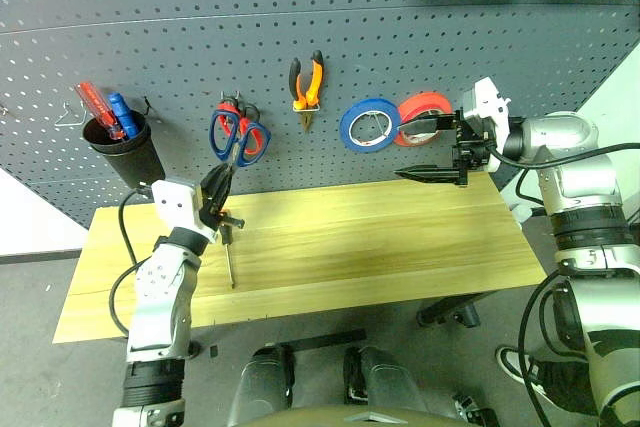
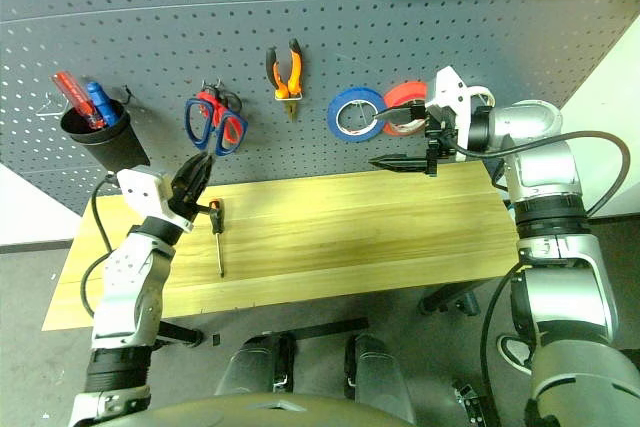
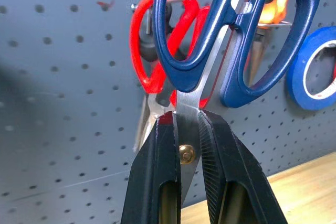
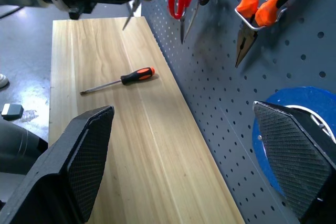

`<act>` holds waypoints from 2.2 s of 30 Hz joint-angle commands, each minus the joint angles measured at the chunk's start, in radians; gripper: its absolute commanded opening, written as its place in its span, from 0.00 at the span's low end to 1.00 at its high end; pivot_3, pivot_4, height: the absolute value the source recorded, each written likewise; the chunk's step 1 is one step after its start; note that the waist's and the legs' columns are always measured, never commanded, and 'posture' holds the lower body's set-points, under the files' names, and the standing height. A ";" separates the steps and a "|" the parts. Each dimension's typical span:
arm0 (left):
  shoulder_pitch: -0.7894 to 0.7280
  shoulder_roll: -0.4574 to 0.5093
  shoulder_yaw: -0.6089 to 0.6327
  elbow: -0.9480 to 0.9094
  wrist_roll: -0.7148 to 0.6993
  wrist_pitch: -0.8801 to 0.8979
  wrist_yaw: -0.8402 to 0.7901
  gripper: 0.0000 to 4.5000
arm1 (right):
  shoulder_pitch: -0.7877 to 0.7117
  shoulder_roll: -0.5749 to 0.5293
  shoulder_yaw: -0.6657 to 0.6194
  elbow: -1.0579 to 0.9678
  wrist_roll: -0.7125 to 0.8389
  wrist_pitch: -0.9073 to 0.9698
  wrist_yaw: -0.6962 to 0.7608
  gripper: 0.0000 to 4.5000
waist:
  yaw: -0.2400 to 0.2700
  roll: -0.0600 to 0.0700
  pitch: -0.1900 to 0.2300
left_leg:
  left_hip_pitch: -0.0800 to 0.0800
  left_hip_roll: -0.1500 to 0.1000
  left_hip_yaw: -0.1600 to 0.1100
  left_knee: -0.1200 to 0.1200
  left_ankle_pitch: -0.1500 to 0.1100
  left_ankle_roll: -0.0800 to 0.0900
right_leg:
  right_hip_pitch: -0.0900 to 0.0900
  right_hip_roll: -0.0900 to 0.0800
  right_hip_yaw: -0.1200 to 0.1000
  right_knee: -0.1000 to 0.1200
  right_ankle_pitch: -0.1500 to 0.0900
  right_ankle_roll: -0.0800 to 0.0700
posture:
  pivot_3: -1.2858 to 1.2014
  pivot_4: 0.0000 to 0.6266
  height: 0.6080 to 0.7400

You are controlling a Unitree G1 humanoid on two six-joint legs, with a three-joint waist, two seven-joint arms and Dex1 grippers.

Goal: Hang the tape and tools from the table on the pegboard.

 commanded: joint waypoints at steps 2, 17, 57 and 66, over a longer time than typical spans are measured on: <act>-0.066 -0.023 0.028 0.071 -0.021 -0.013 0.048 0.05 | -0.019 -0.021 -0.029 -0.045 0.014 -0.001 -0.013 1.00 | -0.002 0.000 -0.001 | 0.000 0.000 0.000 0.000 0.000 0.000 | 0.000 0.000 0.000 0.000 0.000 0.000 | 0.56 0.11 1.00; -0.235 -0.119 0.041 0.404 -0.064 -0.224 0.049 0.05 | -0.037 -0.015 -0.019 0.004 -0.004 -0.050 -0.024 1.00 | -0.001 0.000 -0.004 | 0.000 0.000 0.002 0.004 0.000 0.000 | 0.001 0.001 0.000 0.001 0.002 0.002 | 0.55 0.10 1.00; 0.113 0.108 0.103 -0.104 -0.129 0.492 0.209 0.91 | 0.078 0.161 0.095 -0.085 0.004 0.060 -0.048 1.00 | 0.028 0.002 -0.005 | 0.001 0.002 -0.003 0.012 -0.001 -0.001 | -0.001 -0.001 0.003 0.011 -0.001 -0.002 | 0.61 0.24 1.00; -0.068 0.057 0.106 0.065 -0.076 0.677 0.385 0.91 | 0.000 0.228 0.202 0.053 -0.078 0.083 -0.038 1.00 | 0.026 -0.002 0.022 | 0.001 0.003 -0.005 0.012 0.000 0.000 | -0.001 -0.002 0.004 0.011 -0.001 -0.002 | 0.61 0.35 1.00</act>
